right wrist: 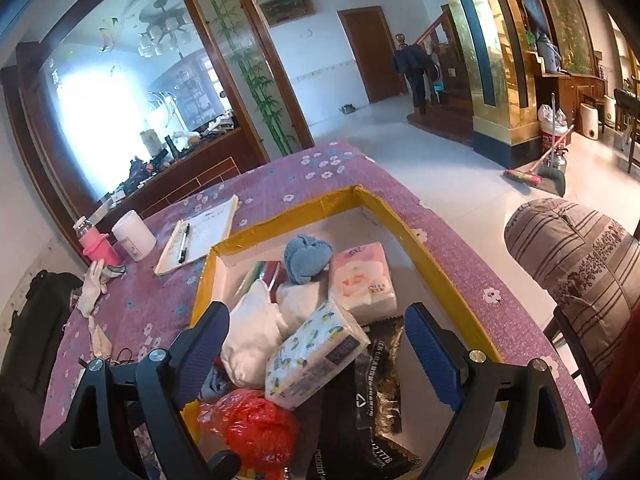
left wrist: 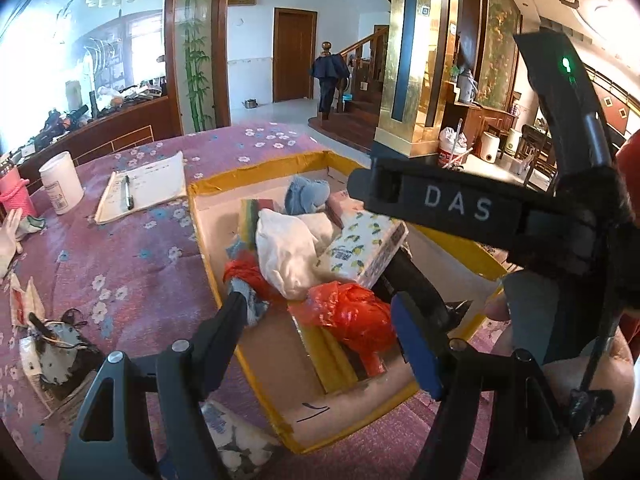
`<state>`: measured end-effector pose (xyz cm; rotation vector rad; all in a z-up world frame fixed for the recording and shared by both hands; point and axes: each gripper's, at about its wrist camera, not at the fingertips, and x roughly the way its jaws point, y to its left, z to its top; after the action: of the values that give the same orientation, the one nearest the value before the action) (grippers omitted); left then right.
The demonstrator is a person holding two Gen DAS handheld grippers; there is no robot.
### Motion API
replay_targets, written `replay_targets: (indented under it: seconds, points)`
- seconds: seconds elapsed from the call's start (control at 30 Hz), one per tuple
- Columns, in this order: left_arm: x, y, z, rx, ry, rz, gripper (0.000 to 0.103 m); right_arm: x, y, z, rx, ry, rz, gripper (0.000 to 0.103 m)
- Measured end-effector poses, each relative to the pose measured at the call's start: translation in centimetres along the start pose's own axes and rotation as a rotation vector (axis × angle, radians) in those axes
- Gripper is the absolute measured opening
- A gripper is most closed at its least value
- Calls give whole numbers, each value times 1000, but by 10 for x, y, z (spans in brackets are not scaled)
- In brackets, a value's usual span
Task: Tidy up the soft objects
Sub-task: 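Open both tools to drop the red bag and tissue pack into the tray, then withdraw both tools from the tray back over the table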
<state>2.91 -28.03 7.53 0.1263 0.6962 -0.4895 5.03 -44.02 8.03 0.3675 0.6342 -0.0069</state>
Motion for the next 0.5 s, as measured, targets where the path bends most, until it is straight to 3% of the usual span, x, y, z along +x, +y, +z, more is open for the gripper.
replay_targets:
  seconds: [0.5]
  points:
    - [-52, 37, -14, 4, -6, 42, 73, -1, 20, -6, -78, -6, 16, 92]
